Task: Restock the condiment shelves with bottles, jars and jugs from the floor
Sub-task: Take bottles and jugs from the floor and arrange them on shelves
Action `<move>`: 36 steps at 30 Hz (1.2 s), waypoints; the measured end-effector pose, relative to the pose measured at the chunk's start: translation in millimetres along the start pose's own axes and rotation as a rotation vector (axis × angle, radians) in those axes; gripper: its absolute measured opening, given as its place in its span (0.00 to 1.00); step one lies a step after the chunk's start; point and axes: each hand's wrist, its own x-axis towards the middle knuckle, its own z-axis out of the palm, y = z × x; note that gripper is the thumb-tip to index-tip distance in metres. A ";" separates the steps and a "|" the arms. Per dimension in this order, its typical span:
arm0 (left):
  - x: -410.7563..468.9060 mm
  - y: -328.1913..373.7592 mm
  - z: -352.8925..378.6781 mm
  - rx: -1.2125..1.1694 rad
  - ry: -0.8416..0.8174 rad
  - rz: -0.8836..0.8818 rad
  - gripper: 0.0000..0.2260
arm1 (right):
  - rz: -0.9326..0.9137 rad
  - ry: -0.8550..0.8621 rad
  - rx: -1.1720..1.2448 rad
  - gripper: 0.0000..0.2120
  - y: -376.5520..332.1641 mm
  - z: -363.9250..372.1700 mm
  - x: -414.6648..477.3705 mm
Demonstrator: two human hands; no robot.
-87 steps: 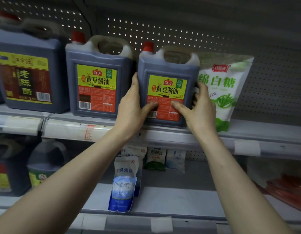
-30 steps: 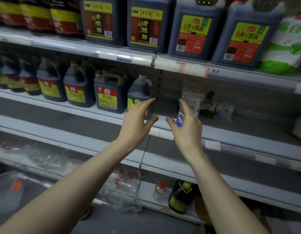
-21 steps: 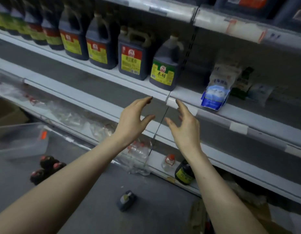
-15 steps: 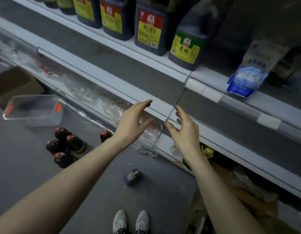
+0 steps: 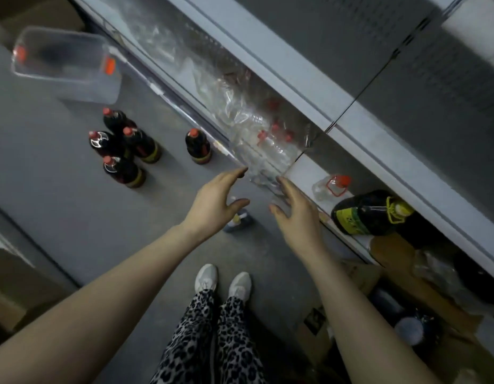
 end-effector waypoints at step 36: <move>14.1 -370.6 363.3 -0.105 -0.234 -0.440 0.44 | 0.271 -0.421 -0.144 0.38 388.9 304.3 178.4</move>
